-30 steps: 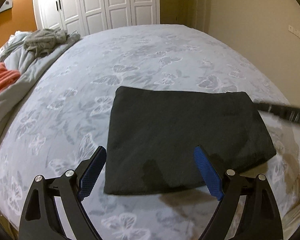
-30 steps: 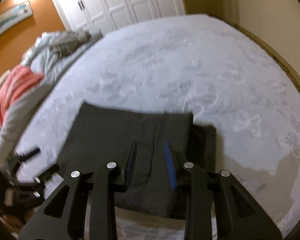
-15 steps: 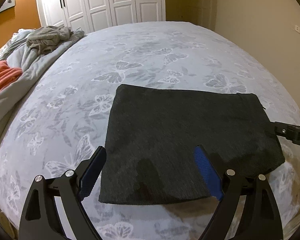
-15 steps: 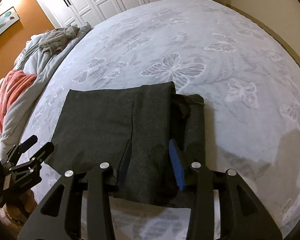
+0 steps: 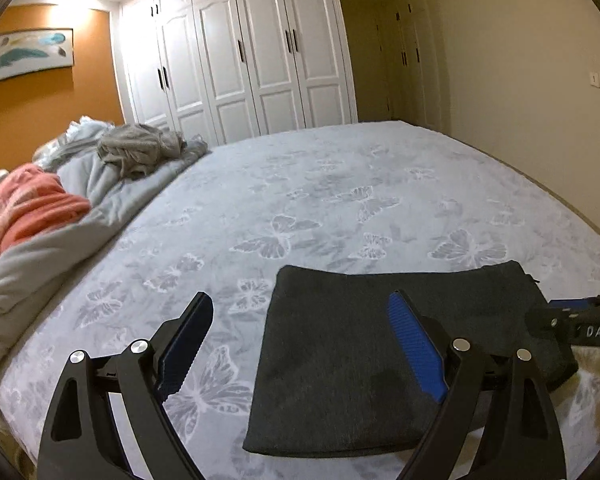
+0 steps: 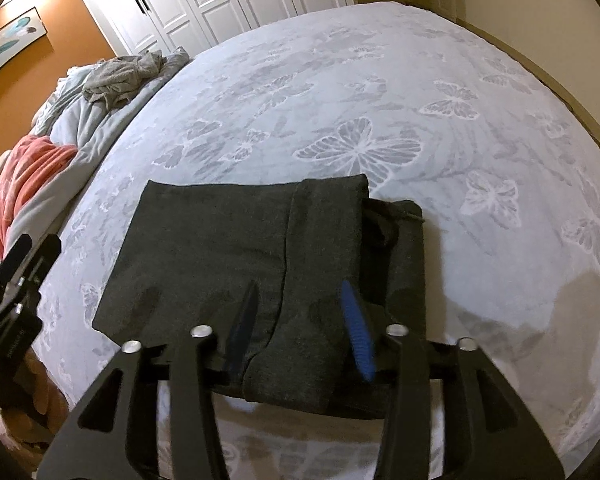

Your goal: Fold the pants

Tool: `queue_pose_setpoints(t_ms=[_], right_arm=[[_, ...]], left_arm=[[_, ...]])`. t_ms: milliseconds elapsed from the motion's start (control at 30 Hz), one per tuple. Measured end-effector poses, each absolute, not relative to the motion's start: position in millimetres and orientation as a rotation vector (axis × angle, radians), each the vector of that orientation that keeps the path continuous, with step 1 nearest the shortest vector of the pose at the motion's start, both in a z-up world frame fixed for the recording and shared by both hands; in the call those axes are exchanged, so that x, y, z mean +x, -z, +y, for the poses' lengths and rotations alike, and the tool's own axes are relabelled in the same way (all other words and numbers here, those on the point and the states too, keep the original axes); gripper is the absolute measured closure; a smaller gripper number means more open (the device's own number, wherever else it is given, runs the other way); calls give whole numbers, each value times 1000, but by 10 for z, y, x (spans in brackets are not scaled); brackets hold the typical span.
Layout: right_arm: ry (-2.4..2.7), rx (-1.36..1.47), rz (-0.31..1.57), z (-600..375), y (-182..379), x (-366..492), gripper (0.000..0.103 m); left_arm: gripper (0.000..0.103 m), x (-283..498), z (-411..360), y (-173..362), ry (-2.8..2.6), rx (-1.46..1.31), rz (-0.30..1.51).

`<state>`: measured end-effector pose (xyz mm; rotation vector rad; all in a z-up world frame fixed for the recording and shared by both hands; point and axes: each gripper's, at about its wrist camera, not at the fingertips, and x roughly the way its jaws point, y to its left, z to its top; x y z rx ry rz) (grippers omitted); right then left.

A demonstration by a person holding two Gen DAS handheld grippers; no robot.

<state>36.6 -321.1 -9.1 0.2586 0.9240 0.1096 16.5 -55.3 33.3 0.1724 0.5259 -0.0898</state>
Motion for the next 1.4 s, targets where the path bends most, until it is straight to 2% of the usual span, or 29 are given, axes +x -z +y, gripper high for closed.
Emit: queue_pose_setpoints(t_ms=[167,267,333,400,533,567,633,667,733,800,1033,1100,1167,1233,1267,1400], right_arm=[[-101,242,989,-3196,275,464,41],[-77,252,1040,-3232,444,554,40],[-128,262,1042,-3189,494,592,56],[-158,236,1000,-3145,366,555,86],[-170,190,858,-3161,-44,232,87],[-133,157,883,-3194,35,244,85],[-39,141,1052,-3312,420,379,75],[-43,198,1037,-3374,424,361,69],[-55,196,988,-3395,251,285,69],[-23,171,919,-3452,105,165,52],[-77,280,945,-3528,168,341,51],[-82,293,943,-3500,188,464,41],[-83,297,945,-3462,258,592,40],[-81,245,975,-3359,326,651,65],[-67,222,967,-3340,302,646,81],[-89,240,850,-3412,67,578,84]], left_arm=[[16,428,-411,-186,154,81,711],[16,518,-280,-127,131,40,753],[16,547,-224,-116,131,19,774],[16,576,-165,-109,146,-23,804],[16,568,-135,-80,178,-68,837],[16,563,-153,-49,196,-68,846],[16,593,-206,41,212,-52,874],[16,639,-244,134,231,-46,915],[16,703,-277,288,228,-56,982],[16,716,-287,363,224,-63,1006],[16,619,-400,328,195,8,936],[16,626,-417,318,195,17,931],[16,623,-442,332,196,31,932],[16,636,-451,351,203,34,946],[16,642,-451,361,206,32,951],[16,651,-430,339,219,18,952]])
